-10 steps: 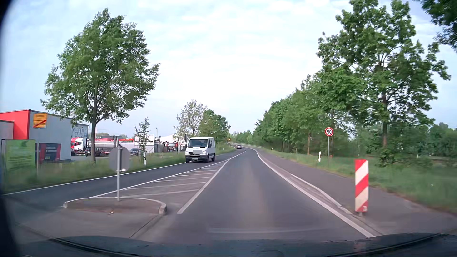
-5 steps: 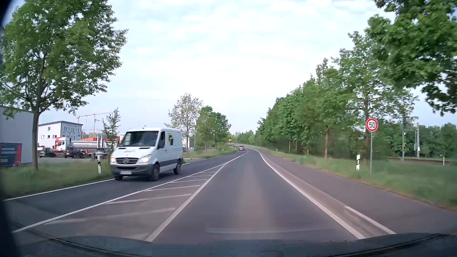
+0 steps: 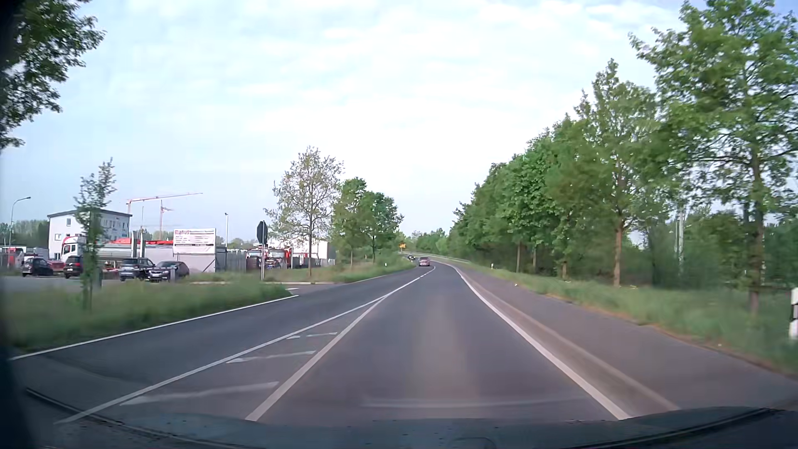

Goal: Follow the waypoints while adhering to traffic rules and regulations

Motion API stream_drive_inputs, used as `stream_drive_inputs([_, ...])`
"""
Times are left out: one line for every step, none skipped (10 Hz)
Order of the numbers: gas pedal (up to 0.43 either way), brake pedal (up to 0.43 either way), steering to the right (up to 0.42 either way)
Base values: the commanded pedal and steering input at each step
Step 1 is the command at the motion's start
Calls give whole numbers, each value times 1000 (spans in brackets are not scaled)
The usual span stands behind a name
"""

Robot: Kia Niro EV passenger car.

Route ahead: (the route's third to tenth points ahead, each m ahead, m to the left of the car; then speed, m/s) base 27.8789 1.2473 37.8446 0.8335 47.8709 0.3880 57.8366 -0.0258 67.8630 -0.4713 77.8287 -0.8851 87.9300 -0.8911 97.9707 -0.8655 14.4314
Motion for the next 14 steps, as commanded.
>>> stream_drive_inputs([157,0,3])
stream_drive_inputs([157,0,5])
stream_drive_inputs([157,0,6])
stream_drive_inputs([157,0,6])
stream_drive_inputs([157,0,6])
stream_drive_inputs([157,0,6])
stream_drive_inputs([157,0,7])
stream_drive_inputs([157,0,8])
stream_drive_inputs([157,0,8])
stream_drive_inputs([157,0,8])
stream_drive_inputs([157,0,8])
stream_drive_inputs([157,0,8])
stream_drive_inputs([157,0,8])
stream_drive_inputs([157,0,8])
